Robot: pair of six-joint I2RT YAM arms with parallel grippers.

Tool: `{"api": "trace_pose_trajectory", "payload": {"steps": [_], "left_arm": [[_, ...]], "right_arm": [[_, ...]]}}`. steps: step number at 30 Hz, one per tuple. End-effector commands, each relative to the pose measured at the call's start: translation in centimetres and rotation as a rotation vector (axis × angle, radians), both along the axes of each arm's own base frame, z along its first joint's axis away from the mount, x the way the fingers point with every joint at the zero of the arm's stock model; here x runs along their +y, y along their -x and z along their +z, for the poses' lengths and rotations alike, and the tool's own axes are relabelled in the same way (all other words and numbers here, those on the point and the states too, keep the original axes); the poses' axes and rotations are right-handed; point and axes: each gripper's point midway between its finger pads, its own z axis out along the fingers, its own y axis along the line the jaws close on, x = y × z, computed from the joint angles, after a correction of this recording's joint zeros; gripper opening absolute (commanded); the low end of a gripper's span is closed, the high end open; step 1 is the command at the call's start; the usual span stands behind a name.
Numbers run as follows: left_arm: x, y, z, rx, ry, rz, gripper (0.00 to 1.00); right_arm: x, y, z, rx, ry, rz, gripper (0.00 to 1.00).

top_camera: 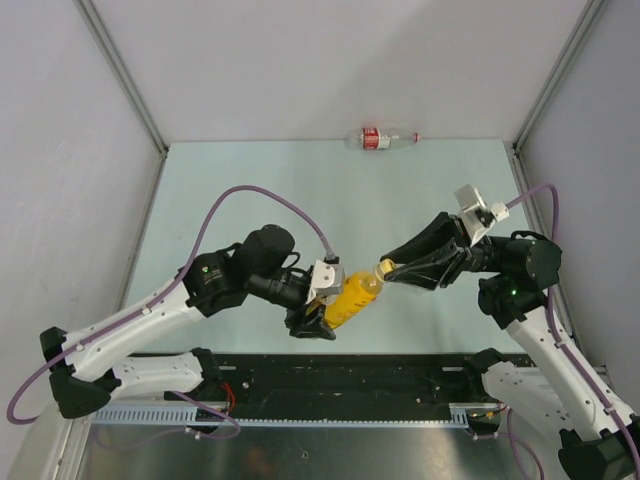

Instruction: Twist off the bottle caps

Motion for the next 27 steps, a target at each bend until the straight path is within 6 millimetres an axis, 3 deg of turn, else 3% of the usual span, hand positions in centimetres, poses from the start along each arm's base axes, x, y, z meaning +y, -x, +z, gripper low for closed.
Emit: {"api": "trace_pose_trajectory", "payload": {"steps": [1, 10, 18, 27], "left_arm": [[-0.3, 5.5, 6.1, -0.074, 0.313, -0.39, 0.0], [0.3, 6.1, 6.5, -0.046, 0.339, -0.435, 0.0], [0.6, 6.0, 6.7, -0.064, 0.354, -0.438, 0.0], [0.0, 4.7, 6.0, -0.081, 0.317, -0.368, 0.0]], "right_arm": [[0.2, -1.7, 0.3, -0.051, -0.025, -0.078, 0.08], [0.1, -0.5, 0.7, -0.113, -0.036, -0.059, 0.1], [0.1, -1.0, 1.1, -0.108, -0.053, -0.085, 0.1], [0.5, -2.4, 0.3, -0.055, -0.036, -0.129, 0.09]]}}
